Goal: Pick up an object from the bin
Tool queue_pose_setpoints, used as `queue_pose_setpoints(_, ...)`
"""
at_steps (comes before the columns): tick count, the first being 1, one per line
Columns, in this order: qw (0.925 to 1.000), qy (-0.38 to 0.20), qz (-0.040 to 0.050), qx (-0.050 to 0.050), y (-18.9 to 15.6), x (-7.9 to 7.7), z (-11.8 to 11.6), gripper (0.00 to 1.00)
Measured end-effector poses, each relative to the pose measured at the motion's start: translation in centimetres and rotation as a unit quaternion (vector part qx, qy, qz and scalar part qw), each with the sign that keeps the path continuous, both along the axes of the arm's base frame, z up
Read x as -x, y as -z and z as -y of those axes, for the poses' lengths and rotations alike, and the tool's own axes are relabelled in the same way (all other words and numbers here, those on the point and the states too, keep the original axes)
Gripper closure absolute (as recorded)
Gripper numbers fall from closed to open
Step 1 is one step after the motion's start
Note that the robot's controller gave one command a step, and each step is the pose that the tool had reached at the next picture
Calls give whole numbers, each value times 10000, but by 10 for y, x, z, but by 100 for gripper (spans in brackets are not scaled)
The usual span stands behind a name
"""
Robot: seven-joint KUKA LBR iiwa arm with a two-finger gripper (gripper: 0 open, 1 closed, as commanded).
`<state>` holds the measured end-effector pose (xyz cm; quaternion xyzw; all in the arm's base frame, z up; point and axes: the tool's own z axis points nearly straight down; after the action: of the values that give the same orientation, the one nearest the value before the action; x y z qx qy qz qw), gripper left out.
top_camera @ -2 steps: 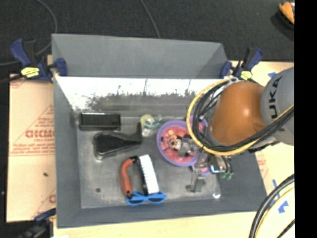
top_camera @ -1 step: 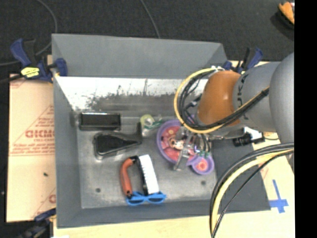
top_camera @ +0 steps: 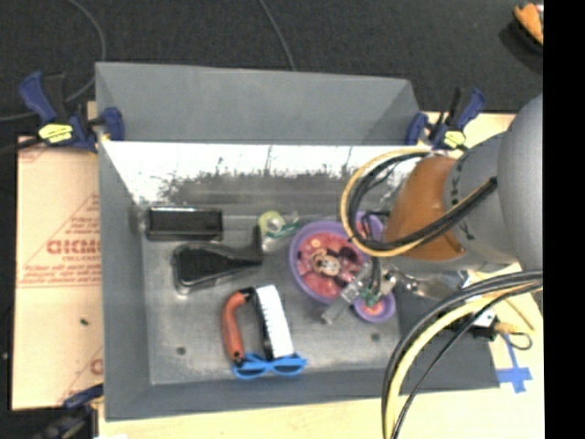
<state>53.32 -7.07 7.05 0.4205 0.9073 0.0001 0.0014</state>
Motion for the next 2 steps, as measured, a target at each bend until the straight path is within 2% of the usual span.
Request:
queue_pose_setpoints(1,9848,-1738,9,18,-31,0,2,0)
queue_pose_setpoints(2,9977,684,0,-4,1,13,-39,0)
